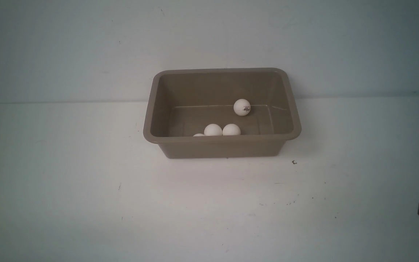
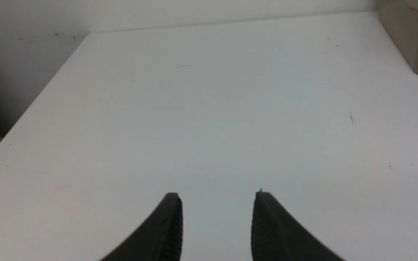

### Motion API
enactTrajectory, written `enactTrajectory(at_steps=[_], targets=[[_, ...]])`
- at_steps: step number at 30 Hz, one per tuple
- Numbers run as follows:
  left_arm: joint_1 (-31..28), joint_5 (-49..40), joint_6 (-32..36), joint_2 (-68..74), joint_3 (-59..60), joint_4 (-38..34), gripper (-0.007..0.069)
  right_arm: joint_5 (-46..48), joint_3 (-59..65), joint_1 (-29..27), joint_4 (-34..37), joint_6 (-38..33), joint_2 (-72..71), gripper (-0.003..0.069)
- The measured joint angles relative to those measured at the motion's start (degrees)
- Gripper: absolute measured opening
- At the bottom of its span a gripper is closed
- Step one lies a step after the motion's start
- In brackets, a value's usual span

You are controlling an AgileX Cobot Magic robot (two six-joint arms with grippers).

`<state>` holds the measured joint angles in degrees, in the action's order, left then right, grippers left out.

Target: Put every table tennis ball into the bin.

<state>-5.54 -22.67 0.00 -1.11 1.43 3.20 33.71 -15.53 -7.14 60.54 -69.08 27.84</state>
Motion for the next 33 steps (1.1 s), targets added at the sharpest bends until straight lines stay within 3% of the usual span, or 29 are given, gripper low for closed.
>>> enactTrajectory(at_steps=[7,12,15,25,33], targets=[[0.0,0.0,0.0,0.0,0.0,0.0,0.0247,-10.1,0.4,0.0,-0.4,3.2,0.5,-0.0008],[0.0,0.0,0.0,0.0,0.0,0.0,0.0247,-21.8,6.8,0.0,9.1,12.0,4.8,-0.0008],[0.0,0.0,0.0,0.0,0.0,0.0,0.0247,-25.3,9.4,0.0,14.1,13.2,7.2,-0.0008],[-0.1,0.0,0.0,0.0,0.0,0.0,0.0247,-24.7,6.9,0.0,18.6,2.9,8.0,-0.0008],[-0.1,0.0,0.0,0.0,0.0,0.0,0.0247,-24.2,6.8,0.0,23.3,1.0,8.0,-0.0008]])
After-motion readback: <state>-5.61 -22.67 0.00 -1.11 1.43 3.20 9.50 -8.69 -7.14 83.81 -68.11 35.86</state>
